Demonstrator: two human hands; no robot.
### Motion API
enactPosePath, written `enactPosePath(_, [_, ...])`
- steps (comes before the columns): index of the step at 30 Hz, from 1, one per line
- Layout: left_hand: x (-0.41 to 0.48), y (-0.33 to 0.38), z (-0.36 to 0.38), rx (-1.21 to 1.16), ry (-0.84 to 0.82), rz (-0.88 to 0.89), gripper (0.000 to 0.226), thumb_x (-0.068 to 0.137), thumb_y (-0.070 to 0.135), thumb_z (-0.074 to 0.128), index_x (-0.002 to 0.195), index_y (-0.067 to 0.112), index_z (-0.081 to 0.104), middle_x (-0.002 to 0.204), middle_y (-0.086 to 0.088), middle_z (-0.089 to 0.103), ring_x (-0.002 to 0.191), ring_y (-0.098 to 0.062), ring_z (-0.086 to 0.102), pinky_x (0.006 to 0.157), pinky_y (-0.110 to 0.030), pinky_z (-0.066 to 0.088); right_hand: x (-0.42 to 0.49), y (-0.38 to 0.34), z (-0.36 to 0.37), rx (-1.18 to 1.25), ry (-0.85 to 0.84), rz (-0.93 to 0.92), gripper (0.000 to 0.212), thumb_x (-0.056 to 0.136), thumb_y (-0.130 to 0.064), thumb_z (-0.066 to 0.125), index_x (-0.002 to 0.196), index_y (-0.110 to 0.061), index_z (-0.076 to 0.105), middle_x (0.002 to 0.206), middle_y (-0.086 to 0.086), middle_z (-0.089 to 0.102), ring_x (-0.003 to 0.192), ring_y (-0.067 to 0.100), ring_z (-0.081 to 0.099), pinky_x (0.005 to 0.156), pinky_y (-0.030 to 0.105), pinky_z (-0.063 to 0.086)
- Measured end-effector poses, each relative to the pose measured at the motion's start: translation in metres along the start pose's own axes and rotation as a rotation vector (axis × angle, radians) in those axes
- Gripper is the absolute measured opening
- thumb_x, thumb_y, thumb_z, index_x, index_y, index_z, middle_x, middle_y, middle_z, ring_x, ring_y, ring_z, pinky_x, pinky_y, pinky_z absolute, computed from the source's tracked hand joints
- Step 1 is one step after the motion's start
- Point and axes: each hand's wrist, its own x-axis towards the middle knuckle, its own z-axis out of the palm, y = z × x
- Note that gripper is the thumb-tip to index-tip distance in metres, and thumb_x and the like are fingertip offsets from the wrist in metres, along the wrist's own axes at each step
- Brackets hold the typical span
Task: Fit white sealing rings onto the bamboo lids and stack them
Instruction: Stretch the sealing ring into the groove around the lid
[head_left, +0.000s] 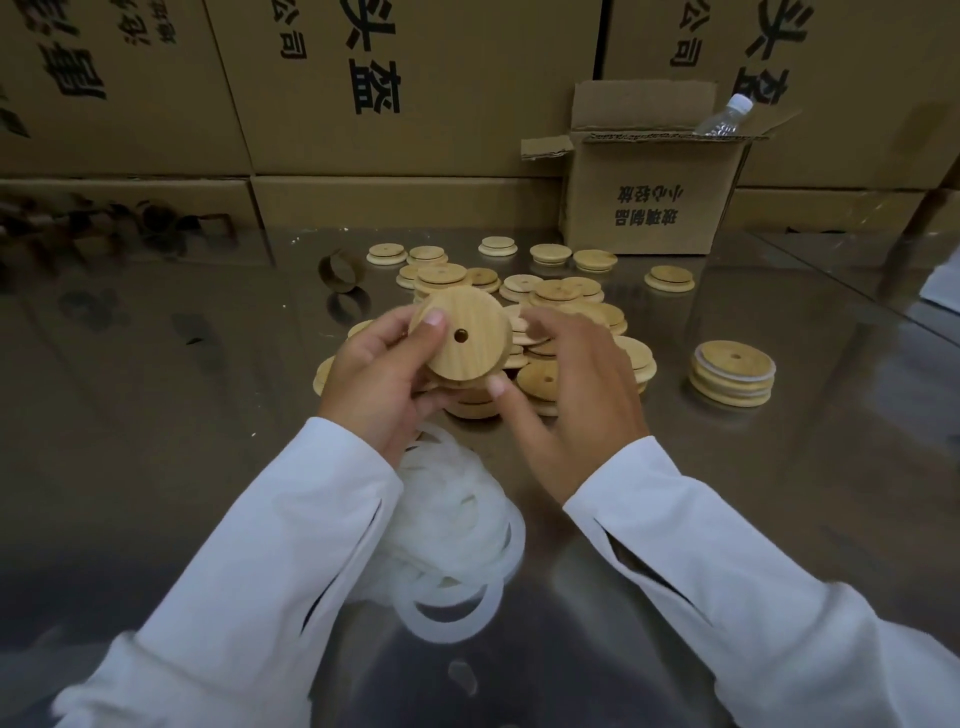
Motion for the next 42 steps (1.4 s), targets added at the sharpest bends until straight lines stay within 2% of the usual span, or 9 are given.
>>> enactPosePath(3, [0.001,0.003,-0.004,-0.019,0.041,0.016,0.014,0.088,0.020,0.054,0.094,0.019,0.067,0.097,-0.005,0.066,0.089,-0.020,0.066,0.062,-0.030,0.056,-0.005,0.002,0.008,-0.062,-0.100,0.097,0.018,0.086,-0.029,0.056,0.096,-0.018,0.066,0.098,0.000,0.058,0.101,0.020,0.044,0.085,0.029,0.030])
enactPosePath(9, [-0.003,0.011,-0.004,0.002,0.045,0.050,0.015,0.088,0.022,0.054,0.094,0.020,0.067,0.096,-0.004,0.066,0.097,-0.025,0.063,0.073,-0.040,0.058,-0.010,-0.012,0.032,0.008,-0.310,0.287,0.034,0.087,-0.042,0.051,0.064,-0.022,0.068,0.070,-0.001,0.046,0.093,0.023,0.043,0.081,0.032,0.039])
enactPosePath(12, [-0.005,0.019,-0.004,0.033,0.028,0.116,0.015,0.088,0.021,0.054,0.095,0.020,0.067,0.091,0.001,0.067,0.090,-0.019,0.063,0.060,-0.029,0.055,-0.007,-0.014,0.041,0.126,-0.357,0.426,0.029,0.081,-0.042,0.059,0.062,-0.023,0.069,0.055,-0.005,0.049,0.083,0.021,0.052,0.073,0.028,0.046])
enactPosePath(18, [-0.007,0.032,-0.014,0.124,-0.095,0.156,0.027,0.069,0.035,0.062,0.093,0.025,0.070,0.097,-0.001,0.068,0.093,-0.020,0.063,0.063,-0.031,0.055,-0.002,-0.015,0.043,0.341,-0.319,0.593,0.017,0.073,-0.025,0.068,0.057,-0.031,0.065,0.067,-0.014,0.063,0.077,0.010,0.061,0.071,0.020,0.048])
enactPosePath(25, [0.009,0.028,-0.046,-0.066,-0.022,-0.058,0.031,0.069,0.027,0.060,0.098,0.020,0.069,0.100,-0.004,0.069,0.090,-0.021,0.068,0.061,-0.032,0.056,-0.003,0.001,0.023,0.478,-0.076,0.464,0.020,0.071,-0.016,0.074,0.061,-0.031,0.065,0.094,0.003,0.064,0.084,0.014,0.060,0.079,0.026,0.048])
enactPosePath(33, [0.007,0.009,-0.049,-0.100,0.024,-0.110,0.017,0.088,0.018,0.053,0.097,0.014,0.065,0.103,-0.012,0.065,0.082,-0.025,0.070,0.059,-0.034,0.057,-0.007,0.003,0.018,0.445,-0.163,0.433,0.015,0.080,-0.010,0.063,0.070,-0.021,0.060,0.055,-0.005,0.063,0.055,0.005,0.059,0.053,0.010,0.044])
enactPosePath(37, [0.006,0.006,-0.048,-0.087,0.059,-0.116,0.014,0.090,0.016,0.051,0.091,0.013,0.065,0.096,-0.012,0.064,0.073,-0.023,0.071,0.054,-0.033,0.056,-0.007,0.002,0.014,0.274,-0.083,0.287,0.014,0.078,-0.014,0.067,0.070,-0.024,0.062,0.078,-0.012,0.063,0.074,0.004,0.060,0.069,0.016,0.048])
enactPosePath(40, [0.005,0.005,-0.045,-0.112,0.083,-0.135,0.014,0.090,0.013,0.051,0.089,0.012,0.065,0.093,-0.012,0.065,0.070,-0.023,0.071,0.053,-0.036,0.057,-0.007,0.001,0.012,0.208,0.035,0.196,0.010,0.073,-0.013,0.074,0.070,-0.021,0.070,0.100,-0.009,0.054,0.091,-0.004,0.048,0.075,-0.005,0.029])
enactPosePath(42, [0.004,0.006,-0.045,-0.114,0.101,-0.142,0.014,0.090,0.013,0.051,0.090,0.011,0.064,0.095,-0.012,0.063,0.073,-0.025,0.070,0.054,-0.037,0.057,-0.006,0.002,0.010,0.187,0.085,0.180,0.009,0.072,-0.013,0.075,0.069,-0.020,0.070,0.102,-0.008,0.051,0.091,-0.007,0.045,0.073,-0.007,0.025])
